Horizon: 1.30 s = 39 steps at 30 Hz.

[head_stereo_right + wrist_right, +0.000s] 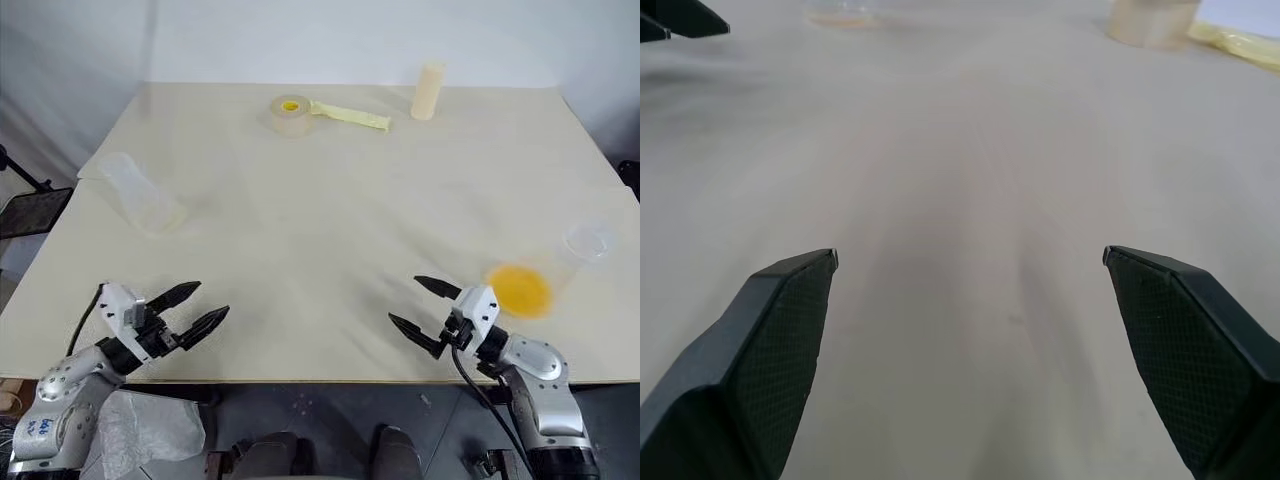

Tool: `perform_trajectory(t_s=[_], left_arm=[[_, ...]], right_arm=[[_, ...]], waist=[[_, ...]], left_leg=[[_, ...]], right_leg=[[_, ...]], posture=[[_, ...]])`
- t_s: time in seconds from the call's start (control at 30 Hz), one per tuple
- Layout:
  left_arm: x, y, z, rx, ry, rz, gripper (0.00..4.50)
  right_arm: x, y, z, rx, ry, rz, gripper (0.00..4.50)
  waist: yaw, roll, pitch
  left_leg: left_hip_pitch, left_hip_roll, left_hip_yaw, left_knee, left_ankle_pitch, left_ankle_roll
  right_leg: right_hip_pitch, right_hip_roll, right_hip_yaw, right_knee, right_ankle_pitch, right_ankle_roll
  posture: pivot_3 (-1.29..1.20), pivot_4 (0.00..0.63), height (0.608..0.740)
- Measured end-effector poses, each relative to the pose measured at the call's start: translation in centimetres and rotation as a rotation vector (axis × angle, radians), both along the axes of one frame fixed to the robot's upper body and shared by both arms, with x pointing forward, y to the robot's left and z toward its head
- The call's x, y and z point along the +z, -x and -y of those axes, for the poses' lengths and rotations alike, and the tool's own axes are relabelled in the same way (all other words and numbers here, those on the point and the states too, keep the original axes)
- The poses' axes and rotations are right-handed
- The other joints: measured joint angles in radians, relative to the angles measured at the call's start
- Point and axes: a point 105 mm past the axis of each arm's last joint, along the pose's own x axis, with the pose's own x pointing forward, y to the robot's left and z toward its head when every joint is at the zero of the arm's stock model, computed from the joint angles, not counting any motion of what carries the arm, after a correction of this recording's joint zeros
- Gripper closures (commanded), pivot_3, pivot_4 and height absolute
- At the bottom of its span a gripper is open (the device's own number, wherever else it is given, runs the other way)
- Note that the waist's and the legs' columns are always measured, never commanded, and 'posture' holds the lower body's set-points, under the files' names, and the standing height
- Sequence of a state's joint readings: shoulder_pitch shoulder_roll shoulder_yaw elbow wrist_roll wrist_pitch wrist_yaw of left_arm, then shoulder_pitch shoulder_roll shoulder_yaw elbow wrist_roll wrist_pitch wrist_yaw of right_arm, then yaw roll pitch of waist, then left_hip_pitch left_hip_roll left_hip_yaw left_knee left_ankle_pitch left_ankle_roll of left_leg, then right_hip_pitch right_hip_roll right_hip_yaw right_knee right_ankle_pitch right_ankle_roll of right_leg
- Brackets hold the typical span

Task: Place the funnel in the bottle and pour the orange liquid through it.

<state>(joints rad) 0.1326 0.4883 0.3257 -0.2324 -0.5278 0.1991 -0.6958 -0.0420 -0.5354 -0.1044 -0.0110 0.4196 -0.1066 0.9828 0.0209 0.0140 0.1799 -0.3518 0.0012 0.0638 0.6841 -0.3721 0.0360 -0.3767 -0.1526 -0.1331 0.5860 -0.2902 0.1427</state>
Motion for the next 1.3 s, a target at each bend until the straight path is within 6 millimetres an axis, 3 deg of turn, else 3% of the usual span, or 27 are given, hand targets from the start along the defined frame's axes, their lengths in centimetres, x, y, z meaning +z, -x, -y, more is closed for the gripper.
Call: perform_trajectory(t_s=[0.27, 0.37, 0.57, 0.87, 1.07, 1.3], left_arm=[[5.0, 2.6, -6.1, 0.415, -0.014, 0.153, 0.0], [5.4, 2.3, -7.2, 0.501, 0.007, 0.134, 0.0], [8.6, -1.4, -9.8, 0.639, 0.032, 0.186, 0.0], [7.7, -7.5, -12.1, 0.699, 0.023, 0.112, 0.0], [7.9, -11.8, -11.2, 0.61, 0.027, 0.14, 0.0], [8.3, -13.5, -10.4, 0.568, 0.023, 0.167, 0.0]], right_arm=[[1.0, -3.7, -0.9, 0.081, -0.032, 0.025, 0.04], [1.1, -4.1, -1.2, 0.1, -0.041, 0.036, 0.04], [1.5, -4.5, -2.3, 0.12, -0.061, 0.049, 0.04], [3.4, -3.5, -3.6, 0.119, -0.064, 0.094, 0.04], [4.1, -2.9, -4.1, 0.111, -0.066, 0.099, 0.04], [4.4, -2.8, -4.2, 0.099, -0.071, 0.095, 0.04]], waist=[[-0.01, -0.002, 0.001], [0.001, -0.002, 0.001], [0.002, -0.002, 0.001], [-0.001, -0.002, 0.001], [0.0, -0.002, 0.001], [-0.019, -0.003, 0.002]], left_leg=[[0.0, 0.001, -0.001, 0.001, 0.0, 0.0], [0.0, 0.0, -0.001, 0.002, 0.0, 0.0], [-0.002, 0.0, -0.003, 0.007, 0.0, -0.001], [-0.002, -0.002, -0.002, 0.007, -0.002, -0.003], [-0.002, -0.003, -0.001, 0.008, -0.001, -0.003], [-0.002, -0.003, -0.001, 0.007, -0.002, -0.003]], right_leg=[[0.0, 0.0, 0.0, 0.001, 0.0, 0.0], [0.0, 0.0, 0.001, 0.001, 0.0, 0.0], [0.0, 0.001, 0.0, 0.004, 0.0, 0.0], [-0.001, 0.004, -0.001, 0.005, 0.0, 0.0], [-0.001, 0.004, -0.002, 0.005, 0.0, 0.0], [-0.002, 0.004, -0.003, 0.006, 0.0, 0.0]], posture=[[0.0, 0.15, 0.74], [0.0, 0.15, 0.74], [0.0, 0.15, 0.74], [0.0, 0.15, 0.74], [0.0, 0.15, 0.74], [0.0, 0.15, 0.74]])
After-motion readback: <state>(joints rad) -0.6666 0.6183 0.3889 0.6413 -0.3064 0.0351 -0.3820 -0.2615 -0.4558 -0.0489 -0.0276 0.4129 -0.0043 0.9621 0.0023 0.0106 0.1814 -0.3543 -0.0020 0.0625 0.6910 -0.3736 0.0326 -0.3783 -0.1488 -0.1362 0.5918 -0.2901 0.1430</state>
